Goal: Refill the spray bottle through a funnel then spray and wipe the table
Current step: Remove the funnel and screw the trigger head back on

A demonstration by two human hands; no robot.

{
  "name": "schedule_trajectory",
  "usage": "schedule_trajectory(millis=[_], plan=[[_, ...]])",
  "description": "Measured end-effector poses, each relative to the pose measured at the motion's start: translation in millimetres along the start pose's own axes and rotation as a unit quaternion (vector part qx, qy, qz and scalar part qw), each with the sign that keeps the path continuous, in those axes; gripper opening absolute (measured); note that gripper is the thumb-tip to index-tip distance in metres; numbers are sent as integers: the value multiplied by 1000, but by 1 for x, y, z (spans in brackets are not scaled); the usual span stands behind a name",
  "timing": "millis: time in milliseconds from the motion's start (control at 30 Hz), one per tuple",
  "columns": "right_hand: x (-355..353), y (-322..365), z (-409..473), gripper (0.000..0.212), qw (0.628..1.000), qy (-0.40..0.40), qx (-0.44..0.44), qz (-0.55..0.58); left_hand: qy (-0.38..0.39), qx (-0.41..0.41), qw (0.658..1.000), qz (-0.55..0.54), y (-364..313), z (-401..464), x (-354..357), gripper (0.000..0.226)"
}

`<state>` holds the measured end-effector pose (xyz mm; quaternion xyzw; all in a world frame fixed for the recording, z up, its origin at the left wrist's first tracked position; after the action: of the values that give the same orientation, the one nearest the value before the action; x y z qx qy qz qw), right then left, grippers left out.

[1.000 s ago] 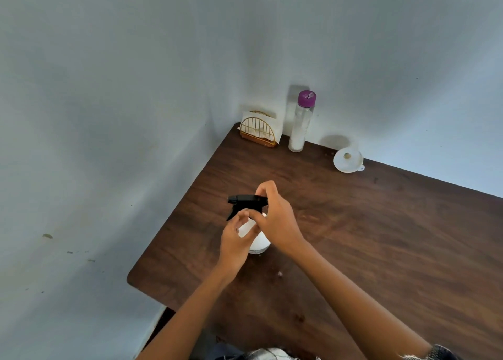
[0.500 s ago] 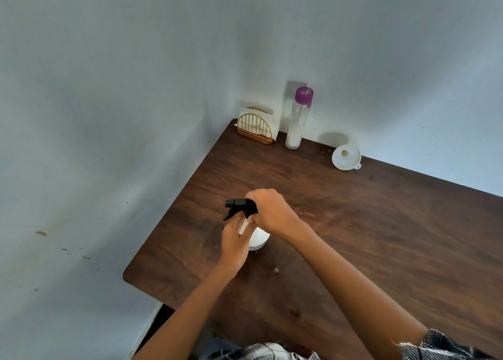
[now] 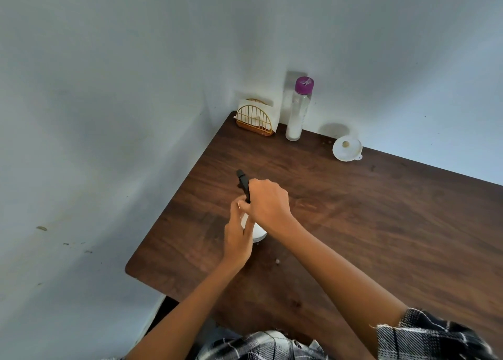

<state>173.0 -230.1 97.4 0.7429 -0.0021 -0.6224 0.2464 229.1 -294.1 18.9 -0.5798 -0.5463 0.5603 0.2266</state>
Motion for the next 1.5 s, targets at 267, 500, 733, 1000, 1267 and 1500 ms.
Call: schedule_trajectory(millis=[267, 500, 733, 1000, 1267, 1500], plan=[[3, -5, -6, 41, 998, 42, -29, 44, 17, 21, 999, 30, 6, -4, 0, 40], [6, -10, -12, 23, 995, -23, 16, 93, 32, 6, 995, 96, 16, -1, 0, 41], [12, -9, -16, 29, 994, -107, 24, 25, 8, 41, 986, 159, 12, 5, -6, 41], [24, -26, -17, 16, 987, -36, -19, 158, 4, 66, 990, 127, 12, 7, -8, 42], [40, -37, -23, 40, 974, -132, -15, 181, 7, 67, 990, 125, 11, 7, -8, 39], [29, -47, -17, 30, 945, 3, -82, 317, -7, 74, 987, 141, 16, 13, -8, 43]])
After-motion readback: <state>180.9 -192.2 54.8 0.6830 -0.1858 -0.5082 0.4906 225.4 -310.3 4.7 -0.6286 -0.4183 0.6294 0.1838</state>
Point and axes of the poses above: each hand's wrist, its own z-axis towards the middle knuckle, its own x-axis out of the palm, y = z × x, the point moved 2 cm from there along z, towards the middle knuckle, and after that the axes turned 6 degrees about -x, right-handed, at the moved point
